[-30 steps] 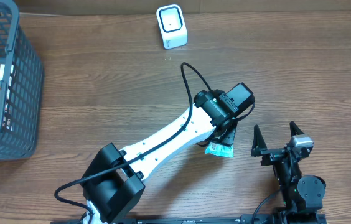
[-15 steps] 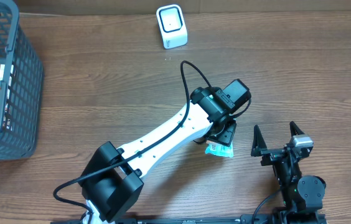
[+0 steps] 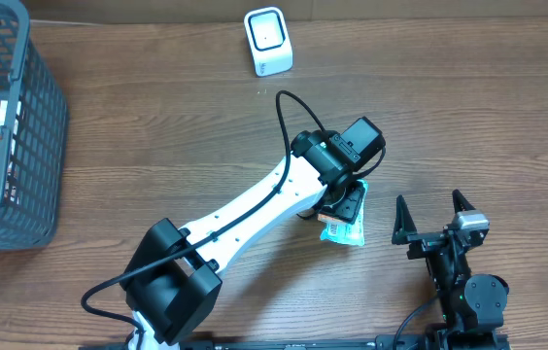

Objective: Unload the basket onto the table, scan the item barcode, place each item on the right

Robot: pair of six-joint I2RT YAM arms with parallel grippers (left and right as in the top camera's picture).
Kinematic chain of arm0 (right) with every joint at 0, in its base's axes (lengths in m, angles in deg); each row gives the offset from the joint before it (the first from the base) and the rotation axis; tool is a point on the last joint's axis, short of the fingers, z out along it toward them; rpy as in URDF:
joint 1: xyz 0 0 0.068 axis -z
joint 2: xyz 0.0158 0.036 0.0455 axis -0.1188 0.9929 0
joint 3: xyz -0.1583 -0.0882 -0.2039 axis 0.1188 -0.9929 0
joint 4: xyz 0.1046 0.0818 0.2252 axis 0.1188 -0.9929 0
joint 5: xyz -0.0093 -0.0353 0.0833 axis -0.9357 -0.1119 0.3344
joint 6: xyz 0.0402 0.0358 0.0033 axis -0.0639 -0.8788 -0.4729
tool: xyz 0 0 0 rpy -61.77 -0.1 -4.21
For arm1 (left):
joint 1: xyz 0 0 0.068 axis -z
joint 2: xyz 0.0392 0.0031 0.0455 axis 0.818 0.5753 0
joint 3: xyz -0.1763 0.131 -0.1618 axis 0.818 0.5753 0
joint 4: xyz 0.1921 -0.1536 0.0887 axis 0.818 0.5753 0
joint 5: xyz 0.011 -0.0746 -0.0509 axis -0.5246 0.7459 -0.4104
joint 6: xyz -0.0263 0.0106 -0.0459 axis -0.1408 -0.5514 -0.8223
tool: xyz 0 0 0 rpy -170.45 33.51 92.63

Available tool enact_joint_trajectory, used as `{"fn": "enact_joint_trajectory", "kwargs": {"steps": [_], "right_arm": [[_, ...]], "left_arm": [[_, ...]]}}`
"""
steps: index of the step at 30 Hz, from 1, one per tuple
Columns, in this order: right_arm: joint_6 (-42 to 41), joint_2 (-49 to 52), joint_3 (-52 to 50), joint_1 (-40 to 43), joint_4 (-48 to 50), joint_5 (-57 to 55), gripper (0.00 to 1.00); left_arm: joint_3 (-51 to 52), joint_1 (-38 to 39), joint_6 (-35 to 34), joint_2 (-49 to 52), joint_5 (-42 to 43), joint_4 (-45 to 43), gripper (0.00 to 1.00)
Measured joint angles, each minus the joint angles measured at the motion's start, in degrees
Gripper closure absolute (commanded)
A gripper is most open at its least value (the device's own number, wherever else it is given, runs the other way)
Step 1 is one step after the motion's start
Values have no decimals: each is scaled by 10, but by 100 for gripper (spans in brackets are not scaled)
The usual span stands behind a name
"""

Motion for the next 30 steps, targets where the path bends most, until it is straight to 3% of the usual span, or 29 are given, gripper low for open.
{"fn": "enact_joint_trajectory", "kwargs": {"steps": [3, 5, 16, 30], "right_arm": [[0, 0, 0, 0, 0, 0, 0], [0, 0, 0, 0, -1, 0, 0], [0, 0, 0, 0, 0, 0, 0], [0, 0, 0, 0, 0, 0, 0]], "left_arm": [[0, 0, 1, 0, 2, 0, 53], [0, 0, 6, 0, 3, 0, 55], [0, 0, 8, 0, 4, 0, 35], [-6, -12, 20, 0, 47, 0, 27]]}}
